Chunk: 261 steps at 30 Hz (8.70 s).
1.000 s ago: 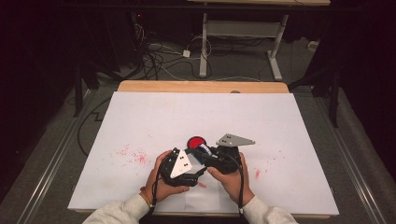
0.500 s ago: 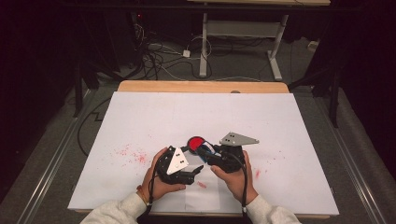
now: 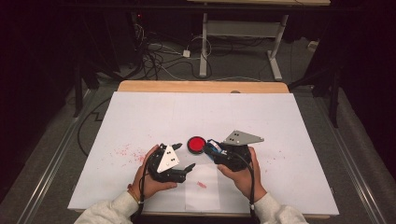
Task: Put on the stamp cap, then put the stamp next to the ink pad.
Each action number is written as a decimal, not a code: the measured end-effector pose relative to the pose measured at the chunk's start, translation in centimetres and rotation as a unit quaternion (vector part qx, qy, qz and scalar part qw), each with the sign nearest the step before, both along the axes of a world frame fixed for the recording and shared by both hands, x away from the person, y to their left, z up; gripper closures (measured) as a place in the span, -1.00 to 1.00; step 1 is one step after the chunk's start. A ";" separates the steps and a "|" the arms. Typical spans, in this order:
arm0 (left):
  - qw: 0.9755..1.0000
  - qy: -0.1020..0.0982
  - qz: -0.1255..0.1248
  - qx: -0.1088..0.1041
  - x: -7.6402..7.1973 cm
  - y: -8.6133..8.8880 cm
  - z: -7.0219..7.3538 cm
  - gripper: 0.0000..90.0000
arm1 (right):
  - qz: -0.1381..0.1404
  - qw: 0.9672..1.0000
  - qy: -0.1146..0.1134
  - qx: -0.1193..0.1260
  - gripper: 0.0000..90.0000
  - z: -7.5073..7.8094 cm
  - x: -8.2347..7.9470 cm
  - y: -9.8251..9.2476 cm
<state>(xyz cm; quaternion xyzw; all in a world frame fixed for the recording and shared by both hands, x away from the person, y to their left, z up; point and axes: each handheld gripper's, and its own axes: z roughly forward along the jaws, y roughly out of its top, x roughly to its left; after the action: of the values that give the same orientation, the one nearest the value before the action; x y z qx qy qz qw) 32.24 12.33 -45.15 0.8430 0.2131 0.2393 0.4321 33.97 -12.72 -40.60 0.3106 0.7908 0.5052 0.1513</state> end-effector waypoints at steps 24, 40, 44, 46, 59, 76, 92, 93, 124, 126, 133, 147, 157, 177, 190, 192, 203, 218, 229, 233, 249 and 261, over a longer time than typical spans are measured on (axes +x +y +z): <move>0.999 -0.005 0.032 0.017 -0.7 5.5 0.1 -0.56 | -0.004 0.999 -0.023 -0.043 0.54 0.8 0.7 -1.6; 0.998 0.005 0.056 0.019 -1.8 9.0 -0.4 -0.59 | -0.016 0.997 -0.036 -0.068 0.54 1.0 1.4 -2.0; 0.998 0.010 0.063 0.021 -2.0 9.5 -0.6 -0.59 | -0.022 0.997 -0.037 -0.070 0.54 1.3 1.8 -2.3; 0.998 0.014 0.066 0.022 -2.1 9.7 -0.7 -0.59 | -0.026 0.996 -0.039 -0.072 0.54 1.4 2.0 -2.5; 0.997 0.021 0.066 0.030 -2.5 9.7 -1.0 -0.60 | -0.037 0.992 -0.028 -0.113 0.54 0.7 4.3 -1.5; 0.998 0.022 0.056 0.035 -2.2 9.4 -1.1 -0.60 | -0.046 0.988 0.015 -0.146 0.54 -3.3 7.1 0.5; 0.998 0.027 0.049 0.040 -2.2 9.2 -1.2 -0.60 | -0.045 0.987 0.036 -0.152 0.53 -5.9 7.5 1.1; 0.998 0.027 0.049 0.041 -2.2 9.2 -1.3 -0.60 | -0.046 0.987 0.037 -0.150 0.53 -6.1 7.4 1.1; 0.997 0.025 0.049 0.047 -2.1 9.2 -1.2 -0.60 | -0.069 0.987 0.033 -0.143 -0.03 -5.8 7.2 0.8; 0.997 0.025 0.049 0.047 -2.1 9.2 -1.2 -0.60 | -0.068 0.986 0.026 -0.147 -0.07 -5.5 7.1 1.0; 0.997 0.025 0.048 0.047 -2.1 9.2 -1.2 -0.60 | -0.075 0.987 0.002 -0.142 -0.20 -4.3 6.8 1.0; 0.997 0.025 0.050 0.047 -2.1 9.2 -1.2 -0.60 | -0.091 0.987 -0.040 -0.125 -0.35 -1.9 5.9 0.0; 0.997 0.025 0.048 0.050 -2.2 9.2 -1.2 -0.60 | -0.085 0.987 -0.057 -0.124 -0.44 -0.9 5.3 -0.4; 0.997 0.024 0.048 0.052 -2.3 9.2 -1.2 -0.60 | -0.079 0.984 -0.091 -0.134 -0.52 0.0 3.7 -1.0; 0.997 0.023 0.046 0.054 -2.4 9.1 -1.2 -0.60 | -0.073 0.981 -0.112 -0.140 -0.51 1.0 2.2 -1.7; 0.997 0.023 0.046 0.057 -2.3 9.1 -1.2 -0.60 | -0.074 0.980 -0.115 -0.143 -0.51 1.2 2.0 -1.7; 0.997 0.026 0.046 0.057 -2.4 9.0 -1.3 -0.60 | -0.072 0.979 -0.123 -0.148 -0.51 1.6 0.9 -2.4; 0.997 0.027 0.045 0.059 -2.4 8.9 -1.3 -0.60 | -0.070 0.976 -0.137 -0.151 -0.51 1.5 -0.6 -3.9; 0.997 0.027 0.045 0.064 -2.3 8.9 -1.4 -0.60 | -0.069 0.975 -0.152 -0.145 -0.52 1.1 -1.8 -5.6; 0.997 0.025 0.047 0.064 -2.3 9.0 -1.3 -0.60 | -0.072 0.974 -0.153 -0.148 -0.52 0.9 -2.1 -6.2; 0.996 0.024 0.049 0.066 -2.4 9.1 -1.3 -0.60 | -0.082 0.973 -0.150 -0.153 -0.52 -0.3 -3.1 -8.6; 0.996 0.029 0.050 0.070 -2.3 9.0 -1.4 -0.60 | -0.091 0.974 -0.137 -0.157 -0.52 -1.6 -4.1 -10.6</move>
<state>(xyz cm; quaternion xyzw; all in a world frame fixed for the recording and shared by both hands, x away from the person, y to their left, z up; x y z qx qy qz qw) 29.95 21.35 -46.60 0.8660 0.2500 0.2507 0.3531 29.89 -23.36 -42.16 0.2814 0.8003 0.3971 0.3502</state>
